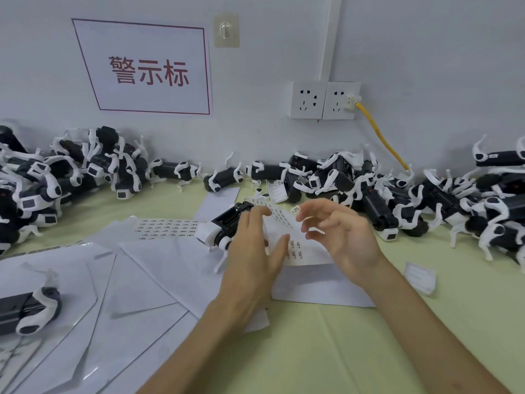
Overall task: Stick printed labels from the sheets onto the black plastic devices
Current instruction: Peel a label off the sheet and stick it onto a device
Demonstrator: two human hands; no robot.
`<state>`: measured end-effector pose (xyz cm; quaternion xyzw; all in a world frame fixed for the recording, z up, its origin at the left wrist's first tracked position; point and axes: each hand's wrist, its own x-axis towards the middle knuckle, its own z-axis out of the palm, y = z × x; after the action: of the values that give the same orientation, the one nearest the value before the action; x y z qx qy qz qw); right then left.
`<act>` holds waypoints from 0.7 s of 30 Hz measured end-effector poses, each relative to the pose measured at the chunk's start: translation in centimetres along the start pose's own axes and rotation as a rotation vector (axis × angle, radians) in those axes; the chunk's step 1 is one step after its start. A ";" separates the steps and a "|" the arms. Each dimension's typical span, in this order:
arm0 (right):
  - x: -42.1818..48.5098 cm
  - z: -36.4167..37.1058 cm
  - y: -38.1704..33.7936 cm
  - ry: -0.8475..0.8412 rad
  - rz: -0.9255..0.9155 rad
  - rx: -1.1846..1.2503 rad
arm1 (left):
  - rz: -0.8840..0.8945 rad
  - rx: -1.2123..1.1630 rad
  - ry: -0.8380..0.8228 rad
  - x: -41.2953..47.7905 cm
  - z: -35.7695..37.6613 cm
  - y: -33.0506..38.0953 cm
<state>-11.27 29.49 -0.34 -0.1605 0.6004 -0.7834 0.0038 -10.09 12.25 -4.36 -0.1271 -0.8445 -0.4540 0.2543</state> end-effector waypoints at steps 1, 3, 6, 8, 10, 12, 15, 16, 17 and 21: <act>0.0 0.1 0.1 -0.005 0.010 0.002 | 0.021 -0.003 0.042 0.2 -0.3 0.3; 0.0 0.2 0.3 -0.016 0.021 -0.003 | -0.028 -0.199 0.027 0.6 -0.9 1.0; -0.1 0.4 0.5 -0.044 0.027 -0.040 | -0.114 -0.507 -0.040 0.9 -1.5 1.8; -0.1 0.6 0.7 -0.036 0.015 -0.118 | -0.124 -0.501 0.005 1.0 -1.6 1.8; -0.2 0.9 1.0 0.059 -0.056 -0.302 | -0.127 -0.473 0.033 0.9 -1.5 1.7; -0.3 1.1 1.5 0.223 -0.261 -0.637 | -0.125 -0.416 0.052 0.9 -1.4 1.5; -0.6 1.1 1.9 0.270 -0.640 -1.002 | -0.109 -0.299 0.026 0.9 -1.3 1.4; -0.6 1.1 2.0 0.244 -0.713 -1.045 | -0.103 -0.267 0.004 0.9 -1.2 1.4; -0.5 1.1 2.1 0.219 -0.768 -1.076 | -0.097 -0.245 -0.014 0.8 -1.2 1.5; -0.3 1.3 2.5 0.226 -0.866 -1.183 | -0.105 -0.232 -0.047 0.5 -1.0 1.6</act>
<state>-11.11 27.64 -2.49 -0.2766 0.8020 -0.2721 -0.4542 -9.51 12.33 -2.50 -0.1219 -0.7975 -0.5583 0.1937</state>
